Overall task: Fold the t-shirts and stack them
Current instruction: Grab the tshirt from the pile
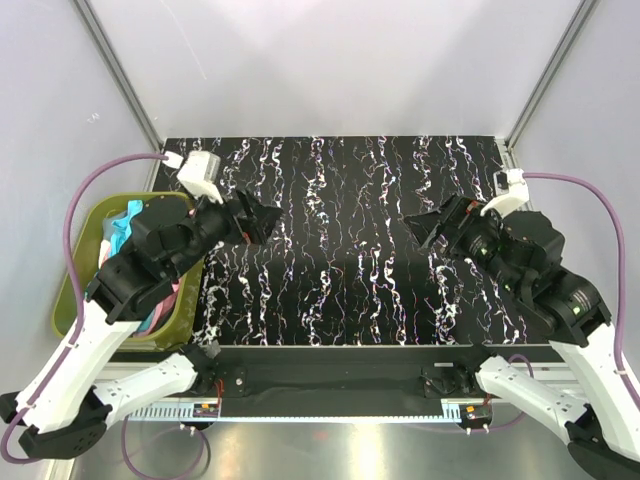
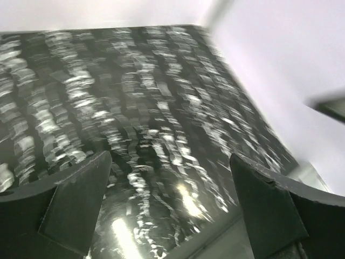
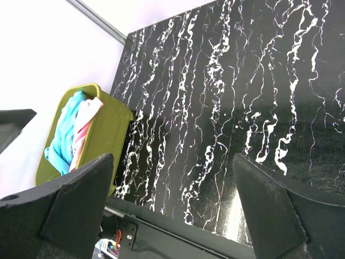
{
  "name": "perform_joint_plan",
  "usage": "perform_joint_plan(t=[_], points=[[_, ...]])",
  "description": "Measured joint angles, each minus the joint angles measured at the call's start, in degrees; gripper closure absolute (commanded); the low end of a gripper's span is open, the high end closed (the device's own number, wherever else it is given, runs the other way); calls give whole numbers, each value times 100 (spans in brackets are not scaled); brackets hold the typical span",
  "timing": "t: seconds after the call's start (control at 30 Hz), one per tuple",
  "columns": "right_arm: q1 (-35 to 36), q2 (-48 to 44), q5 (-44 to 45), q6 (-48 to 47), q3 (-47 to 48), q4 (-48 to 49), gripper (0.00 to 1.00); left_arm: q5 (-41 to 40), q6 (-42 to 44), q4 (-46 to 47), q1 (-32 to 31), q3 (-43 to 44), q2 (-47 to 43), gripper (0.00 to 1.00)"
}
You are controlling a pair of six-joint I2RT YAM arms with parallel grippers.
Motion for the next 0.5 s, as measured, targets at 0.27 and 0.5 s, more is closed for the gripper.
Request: perform_joint_plan(t=[0.27,0.5], points=[[2,-612,136,0,-343,-20,0,-2422,-1126,-1467,1906,1058,813,5],[2,-1043,63,-48,-621,-142,1,-3150,-2697,-2951,3731,857,1132,5]])
